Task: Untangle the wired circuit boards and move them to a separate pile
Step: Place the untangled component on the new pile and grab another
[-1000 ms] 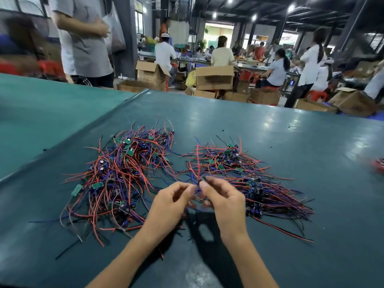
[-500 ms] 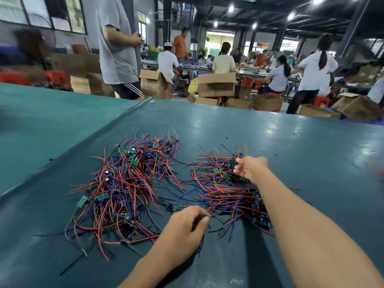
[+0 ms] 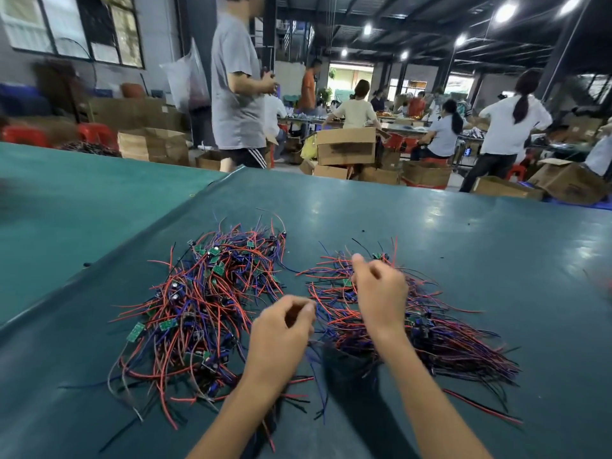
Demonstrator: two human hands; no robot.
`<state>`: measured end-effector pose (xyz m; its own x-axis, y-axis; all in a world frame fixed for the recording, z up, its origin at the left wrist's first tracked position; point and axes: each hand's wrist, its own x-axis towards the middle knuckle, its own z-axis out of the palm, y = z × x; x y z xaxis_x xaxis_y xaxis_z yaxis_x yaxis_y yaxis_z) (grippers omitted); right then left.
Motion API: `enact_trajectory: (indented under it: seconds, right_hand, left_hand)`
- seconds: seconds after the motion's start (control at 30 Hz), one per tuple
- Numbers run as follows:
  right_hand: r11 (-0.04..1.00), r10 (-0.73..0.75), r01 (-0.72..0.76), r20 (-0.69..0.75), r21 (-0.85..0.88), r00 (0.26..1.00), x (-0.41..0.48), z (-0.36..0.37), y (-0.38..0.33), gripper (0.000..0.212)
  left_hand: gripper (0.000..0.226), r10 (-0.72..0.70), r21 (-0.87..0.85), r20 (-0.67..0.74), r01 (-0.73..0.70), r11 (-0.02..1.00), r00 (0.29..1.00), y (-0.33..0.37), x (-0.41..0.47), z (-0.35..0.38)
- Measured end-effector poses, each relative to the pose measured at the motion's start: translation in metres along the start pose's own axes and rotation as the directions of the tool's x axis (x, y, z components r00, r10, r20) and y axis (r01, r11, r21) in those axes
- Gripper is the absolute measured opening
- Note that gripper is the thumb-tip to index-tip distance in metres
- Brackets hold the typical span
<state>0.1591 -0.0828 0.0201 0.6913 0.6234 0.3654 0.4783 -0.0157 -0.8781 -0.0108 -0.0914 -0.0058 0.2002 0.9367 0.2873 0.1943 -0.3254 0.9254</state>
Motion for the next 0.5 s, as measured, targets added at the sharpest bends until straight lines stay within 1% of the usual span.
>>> enact_trajectory:
  seconds: [0.03, 0.1, 0.13, 0.17, 0.2, 0.23, 0.27, 0.3, 0.33, 0.37, 0.43, 0.47, 0.5]
  right_hand:
    - [0.994, -0.100, 0.101, 0.042, -0.032, 0.994, -0.023, 0.006, -0.001, 0.052]
    - [0.972, -0.222, 0.232, 0.151, -0.047, 0.963, -0.062, 0.014, 0.007, 0.055]
    - [0.961, -0.264, 0.275, 0.205, -0.026, 0.943, -0.078, 0.016, 0.014, 0.056]
    - [0.946, -0.309, 0.323, 0.260, -0.015, 0.915, -0.091, 0.017, 0.022, 0.055]
    - [0.915, -0.374, 0.402, 0.314, -0.027, 0.873, -0.101, 0.015, 0.029, 0.053]
    - [0.867, -0.449, 0.496, 0.359, -0.046, 0.819, -0.108, 0.013, 0.034, 0.051]
    - [0.817, -0.512, 0.574, 0.389, -0.053, 0.766, -0.113, 0.012, 0.036, 0.048]
    - [0.777, -0.555, 0.627, 0.403, -0.060, 0.727, -0.114, 0.010, 0.036, 0.046]
    - [0.754, -0.576, 0.652, 0.403, -0.072, 0.711, -0.114, 0.010, 0.036, 0.045]
    - [0.752, -0.578, 0.654, 0.394, -0.084, 0.715, -0.112, 0.010, 0.035, 0.045]
    - [0.767, -0.561, 0.634, 0.380, -0.094, 0.735, -0.109, 0.010, 0.035, 0.045]
    - [0.773, -0.556, 0.628, 0.377, -0.093, 0.741, -0.108, 0.010, 0.035, 0.044]
    - [0.775, -0.551, 0.624, 0.378, -0.098, 0.744, -0.109, 0.009, 0.034, 0.043]
  left_hand:
    - [0.010, 0.048, 0.028, -0.056, -0.046, 0.999, 0.997, 0.006, 0.012, -0.006]
    - [0.010, 0.171, 0.153, -0.122, -0.152, 0.976, 0.978, 0.012, 0.039, -0.024]
    - [0.014, 0.215, 0.275, -0.112, -0.177, 0.945, 0.970, 0.012, 0.053, -0.033]
    - [0.021, 0.224, 0.460, -0.057, -0.174, 0.871, 0.973, 0.011, 0.067, -0.040]
    - [0.031, 0.163, 0.665, 0.009, -0.127, 0.736, 0.987, 0.006, 0.080, -0.047]
    - [0.039, 0.025, 0.821, 0.038, -0.045, 0.569, 0.999, 0.000, 0.091, -0.054]
    - [0.043, -0.141, 0.906, 0.027, 0.035, 0.421, 0.990, -0.005, 0.099, -0.060]
    - [0.041, -0.266, 0.944, 0.020, 0.070, 0.322, 0.964, -0.011, 0.102, -0.065]
    - [0.035, -0.322, 0.960, 0.036, 0.057, 0.273, 0.946, -0.018, 0.104, -0.068]
    - [0.027, -0.316, 0.966, 0.073, 0.012, 0.259, 0.946, -0.024, 0.104, -0.069]
    - [0.005, -0.216, 0.968, 0.118, -0.065, 0.241, 0.969, -0.035, 0.105, -0.073]
    - [0.009, -0.179, 0.965, 0.129, -0.082, 0.249, 0.975, -0.037, 0.106, -0.074]
    - [0.018, -0.181, 0.960, 0.150, -0.100, 0.260, 0.972, -0.038, 0.108, -0.074]
